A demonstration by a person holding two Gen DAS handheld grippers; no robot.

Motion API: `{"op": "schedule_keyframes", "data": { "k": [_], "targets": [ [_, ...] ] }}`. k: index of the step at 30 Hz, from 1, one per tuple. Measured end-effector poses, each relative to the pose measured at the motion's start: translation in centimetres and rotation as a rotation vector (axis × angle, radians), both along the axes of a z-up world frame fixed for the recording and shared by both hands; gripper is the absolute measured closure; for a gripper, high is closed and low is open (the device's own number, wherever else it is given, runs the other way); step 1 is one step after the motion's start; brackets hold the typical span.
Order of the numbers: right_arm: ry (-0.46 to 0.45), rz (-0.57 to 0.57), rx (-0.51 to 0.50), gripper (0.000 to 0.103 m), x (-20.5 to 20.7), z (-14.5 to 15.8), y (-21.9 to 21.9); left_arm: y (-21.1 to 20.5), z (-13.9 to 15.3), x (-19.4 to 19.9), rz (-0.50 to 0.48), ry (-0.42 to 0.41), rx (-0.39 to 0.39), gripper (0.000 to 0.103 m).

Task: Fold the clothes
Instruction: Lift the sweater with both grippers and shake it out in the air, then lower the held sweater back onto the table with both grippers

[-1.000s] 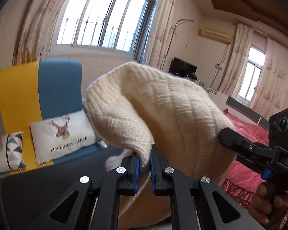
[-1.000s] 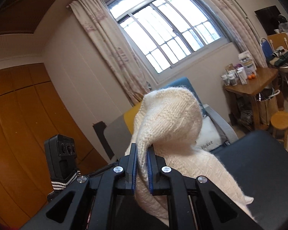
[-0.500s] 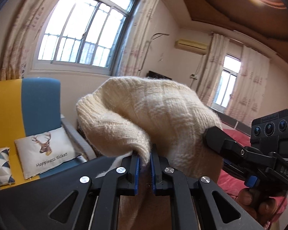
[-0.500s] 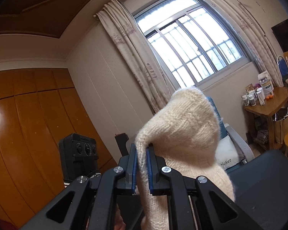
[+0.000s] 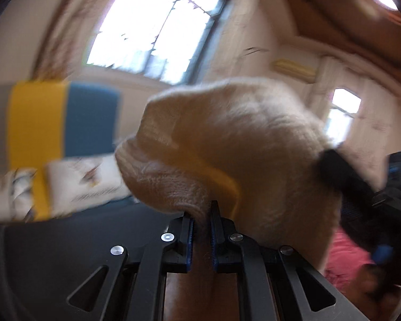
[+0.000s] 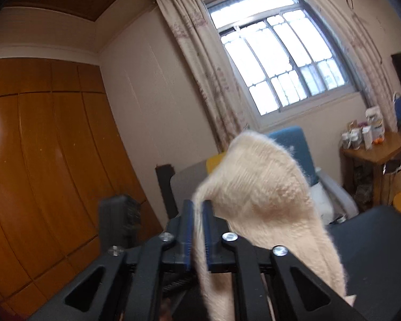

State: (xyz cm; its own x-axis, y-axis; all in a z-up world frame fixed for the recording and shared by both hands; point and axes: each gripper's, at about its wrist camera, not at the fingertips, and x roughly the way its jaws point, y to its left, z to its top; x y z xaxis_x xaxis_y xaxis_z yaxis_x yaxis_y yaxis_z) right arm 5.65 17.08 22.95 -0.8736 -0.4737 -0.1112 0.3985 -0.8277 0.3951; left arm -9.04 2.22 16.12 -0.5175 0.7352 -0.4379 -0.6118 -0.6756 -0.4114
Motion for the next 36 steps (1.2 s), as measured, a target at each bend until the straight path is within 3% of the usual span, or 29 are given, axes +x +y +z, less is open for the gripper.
{"op": "schedule_keyframes", "data": {
  "k": [4, 8, 11, 16, 20, 23, 25, 29, 33, 36],
  "targets": [
    [-0.070, 0.036, 0.055, 0.102, -2.4, -4.2, -6.0, -4.3, -5.1, -2.1, 0.087, -0.093, -0.023, 0.093],
    [-0.190, 0.059, 0.075, 0.102, -5.3, -8.4, -8.9, -9.0, -10.8, -4.8, 0.185, -0.201, -0.050, 0.093],
    [-0.286, 0.026, 0.127, 0.102, -7.2, -11.5, -9.0, -12.6, -15.1, -6.8, 0.258, -0.282, -0.070, 0.093],
    [-0.557, -0.063, 0.162, 0.098, -10.2, -19.1, -6.6, -17.4, -21.5, -9.4, 0.357, -0.416, -0.096, 0.092],
    [-0.662, -0.032, 0.186, 0.098, -10.5, -23.7, -7.1, -19.4, -25.3, -10.2, 0.390, -0.513, -0.101, 0.092],
    [-0.741, -0.009, 0.204, 0.098, -10.8, -27.0, -7.5, -20.6, -27.0, -10.0, 0.386, -0.557, -0.098, 0.088],
    [-0.790, 0.006, 0.217, 0.097, -10.9, -29.2, -7.8, -22.0, -27.8, -9.5, 0.387, -0.604, -0.062, 0.080],
    [-0.776, 0.018, 0.231, 0.096, -11.5, -29.2, -8.2, -26.5, -27.1, -7.1, 0.461, -0.655, 0.042, 0.075],
    [-0.751, 0.039, 0.218, 0.092, -12.4, -28.5, -7.9, -27.7, -24.2, -3.8, 0.503, -0.602, 0.028, 0.057],
    [-0.729, 0.045, 0.202, 0.086, -12.8, -27.7, -7.3, -24.7, -21.7, -2.0, 0.458, -0.528, -0.049, 0.038]
  ]
}}
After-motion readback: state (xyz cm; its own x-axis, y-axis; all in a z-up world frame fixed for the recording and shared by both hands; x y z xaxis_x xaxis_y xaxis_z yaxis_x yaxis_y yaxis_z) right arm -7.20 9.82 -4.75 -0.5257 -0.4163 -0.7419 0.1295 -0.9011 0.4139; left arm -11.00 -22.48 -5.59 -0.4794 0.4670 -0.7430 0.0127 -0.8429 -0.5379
